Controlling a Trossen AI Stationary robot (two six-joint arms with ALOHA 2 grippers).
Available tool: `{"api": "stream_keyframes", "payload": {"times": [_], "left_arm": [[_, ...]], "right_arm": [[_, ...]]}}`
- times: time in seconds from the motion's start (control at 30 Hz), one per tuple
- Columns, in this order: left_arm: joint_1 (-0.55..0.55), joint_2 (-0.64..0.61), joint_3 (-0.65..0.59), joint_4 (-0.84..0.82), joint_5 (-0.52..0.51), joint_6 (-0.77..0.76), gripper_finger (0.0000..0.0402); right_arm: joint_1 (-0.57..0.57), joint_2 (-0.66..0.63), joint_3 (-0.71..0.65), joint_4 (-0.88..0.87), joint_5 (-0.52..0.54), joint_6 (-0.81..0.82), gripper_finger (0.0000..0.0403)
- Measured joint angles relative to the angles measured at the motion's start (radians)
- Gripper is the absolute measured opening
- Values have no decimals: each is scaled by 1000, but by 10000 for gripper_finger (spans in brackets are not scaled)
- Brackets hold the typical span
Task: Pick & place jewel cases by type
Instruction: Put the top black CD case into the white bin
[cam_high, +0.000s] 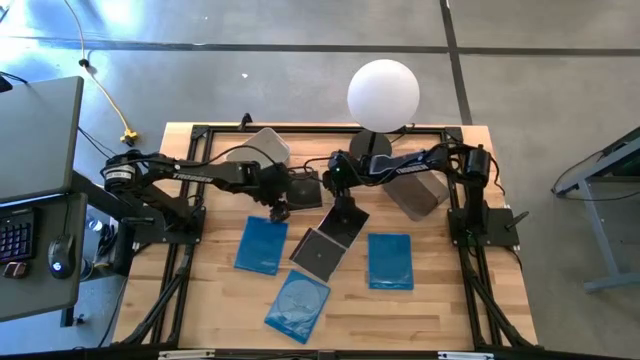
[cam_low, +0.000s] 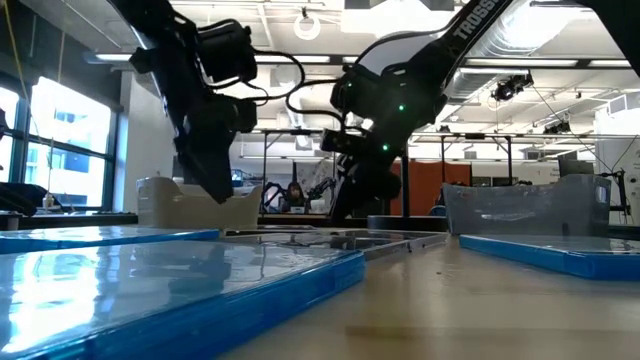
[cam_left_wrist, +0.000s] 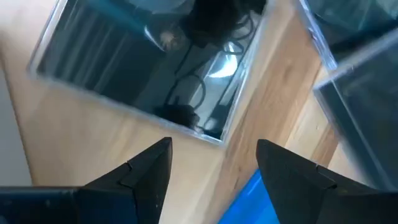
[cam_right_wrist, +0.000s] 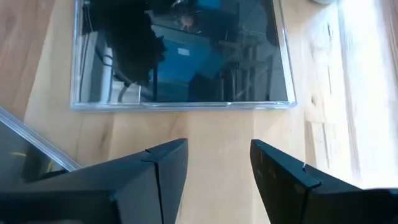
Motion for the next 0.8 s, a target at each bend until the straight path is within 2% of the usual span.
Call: {"api": "stream_keyframes", "payload": {"times": [0.27, 0.5, 0.8], "left_arm": [[0, 11, -1, 15, -113, -292, 230], [0, 68, 1, 26, -93, -488, 230], [23, 170, 1, 114, -70, -579, 230]], "right_arm": [[0, 11, -14, 14, -4, -58, 169], [0, 11, -15, 41, -4, -67, 169], [0, 11, -14, 0, -4, -61, 169]]}}
